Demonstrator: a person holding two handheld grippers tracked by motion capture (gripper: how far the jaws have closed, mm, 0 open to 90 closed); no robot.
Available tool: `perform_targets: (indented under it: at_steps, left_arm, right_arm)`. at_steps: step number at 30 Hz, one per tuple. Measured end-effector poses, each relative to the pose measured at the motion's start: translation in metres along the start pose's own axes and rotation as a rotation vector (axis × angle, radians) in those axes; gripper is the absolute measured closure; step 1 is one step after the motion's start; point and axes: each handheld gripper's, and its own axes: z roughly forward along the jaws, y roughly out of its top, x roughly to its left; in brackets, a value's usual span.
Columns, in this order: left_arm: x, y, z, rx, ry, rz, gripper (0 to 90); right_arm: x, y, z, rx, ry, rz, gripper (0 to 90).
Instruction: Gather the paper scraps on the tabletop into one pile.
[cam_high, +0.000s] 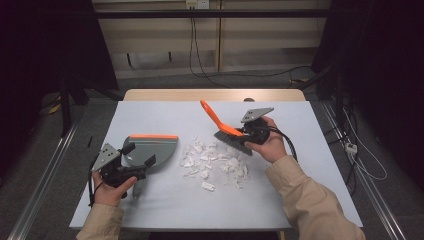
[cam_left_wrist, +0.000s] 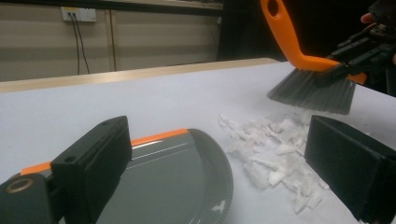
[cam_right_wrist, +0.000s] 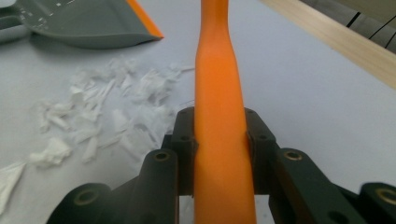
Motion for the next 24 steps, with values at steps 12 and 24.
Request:
perform_targets:
  at_steps: [12,24]
  left_arm:
    - [0.002,-0.001,0.0,0.005,0.0,0.004,7.2]
    - [0.002,0.0,-0.003,-0.001,0.006,0.009,7.3]
  right_arm:
    - [-0.021,0.001,0.038,0.073,-0.112,-0.026,71.5]
    - [0.02,-0.005,0.02,0.088,0.069,-0.09,71.5]
